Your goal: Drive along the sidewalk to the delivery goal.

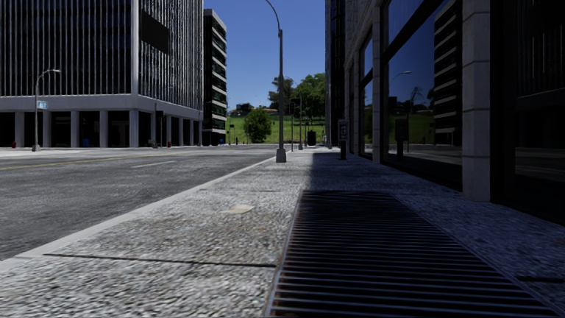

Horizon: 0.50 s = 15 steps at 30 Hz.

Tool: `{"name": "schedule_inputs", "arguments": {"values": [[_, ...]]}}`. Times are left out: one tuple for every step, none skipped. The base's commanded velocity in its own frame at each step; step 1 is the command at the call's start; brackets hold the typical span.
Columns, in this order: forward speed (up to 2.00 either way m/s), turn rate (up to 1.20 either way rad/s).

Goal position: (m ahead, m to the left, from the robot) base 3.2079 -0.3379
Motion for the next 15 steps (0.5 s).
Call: {"name": "schedule_inputs", "arguments": {"values": [[1.37, 0.00], [1.37, 0.00], [1.37, 0.00], [1.37, 0.00], [1.37, 0.00], [1.37, 0.00], [2.00, 0.00], [2.00, 0.00], [2.00, 0.00], [2.00, 0.00], [2.00, 0.00], [2.00, 0.00], [2.00, 0.00], [2.00, 0.00], [2.00, 0.00]]}}
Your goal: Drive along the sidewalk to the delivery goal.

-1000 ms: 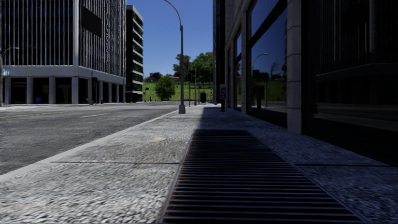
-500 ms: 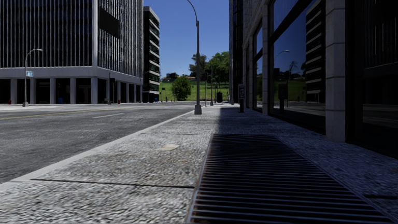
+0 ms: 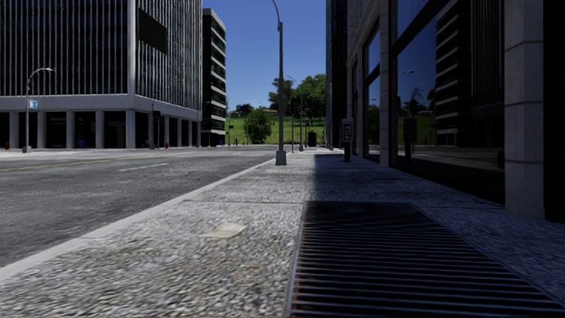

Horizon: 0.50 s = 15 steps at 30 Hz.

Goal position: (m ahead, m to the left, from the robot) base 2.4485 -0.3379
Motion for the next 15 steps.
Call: {"name": "schedule_inputs", "arguments": {"values": [[2.00, 0.00], [2.00, 0.00], [2.00, 0.00], [2.00, 0.00], [2.00, 0.00], [2.00, 0.00], [2.00, 0.00], [2.00, -0.07], [2.00, -0.15], [2.00, -0.15], [2.00, -0.19], [2.00, -0.19], [2.00, -0.21], [2.00, -0.22], [2.00, -0.22]]}}
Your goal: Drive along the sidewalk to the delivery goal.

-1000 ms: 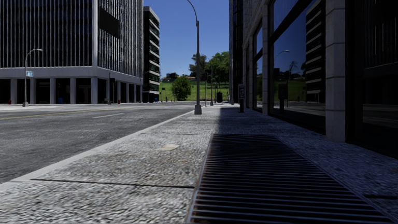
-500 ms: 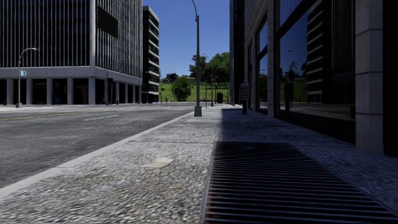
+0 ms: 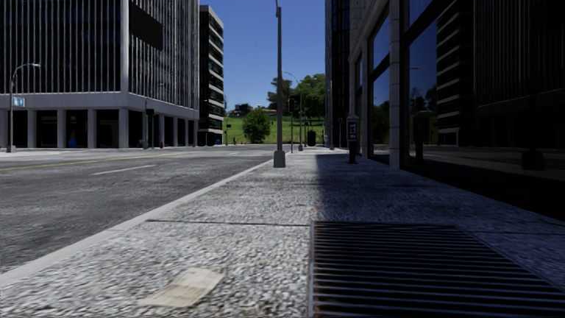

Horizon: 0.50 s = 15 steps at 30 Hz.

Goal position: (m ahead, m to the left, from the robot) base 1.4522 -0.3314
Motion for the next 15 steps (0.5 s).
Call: {"name": "schedule_inputs", "arguments": {"values": [[2.00, -0.26], [2.00, -0.28], [2.00, -0.29], [2.00, -0.29], [2.00, -0.29], [2.00, -0.29], [2.00, -0.29], [2.00, -0.29], [2.00, -0.29], [2.00, -0.29], [2.00, -0.29], [2.00, -0.29], [2.00, -0.29], [2.00, -0.26], [2.00, -0.26]]}}
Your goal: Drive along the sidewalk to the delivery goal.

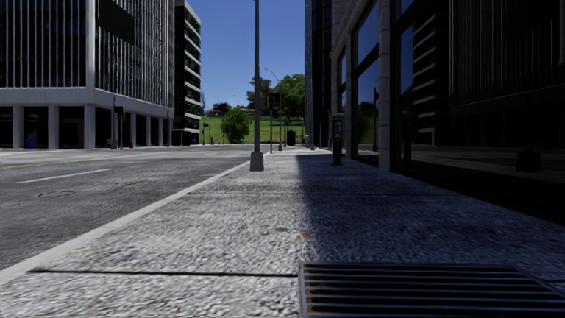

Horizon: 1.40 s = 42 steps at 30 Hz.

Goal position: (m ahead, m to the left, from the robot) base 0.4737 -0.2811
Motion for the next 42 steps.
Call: {"name": "schedule_inputs", "arguments": {"values": [[2.00, -0.19], [2.00, 0.00], [2.00, 0.00], [2.00, 0.00], [2.00, 0.00], [2.00, 0.00], [2.00, 0.00], [2.00, 0.00], [2.00, 0.00], [2.00, 0.00], [2.00, 0.00], [0.76, 0.00], [0.00, 0.00], [0.00, 0.00], [0.00, 0.00], [0.00, 0.00], [0.00, 0.00], [0.00, 0.00], [0.00, 0.00], [0.00, 0.00], [0.00, 0.00], [0.00, 0.00], [0.00, 0.00], [0.00, 0.00], [0.00, 0.00], [0.00, 0.00], [0.00, 0.00], [0.00, 0.00], [0.00, 0.00], [0.00, 0.00], [0.00, 0.00], [0.00, 0.00], [0.00, 0.00], [0.00, 0.00], [0.00, 0.00], [0.00, 0.00], [0.00, 0.00], [0.00, 0.00], [0.00, 0.00], [0.00, 0.00], [0.00, 0.00], [0.00, 0.00]]}}
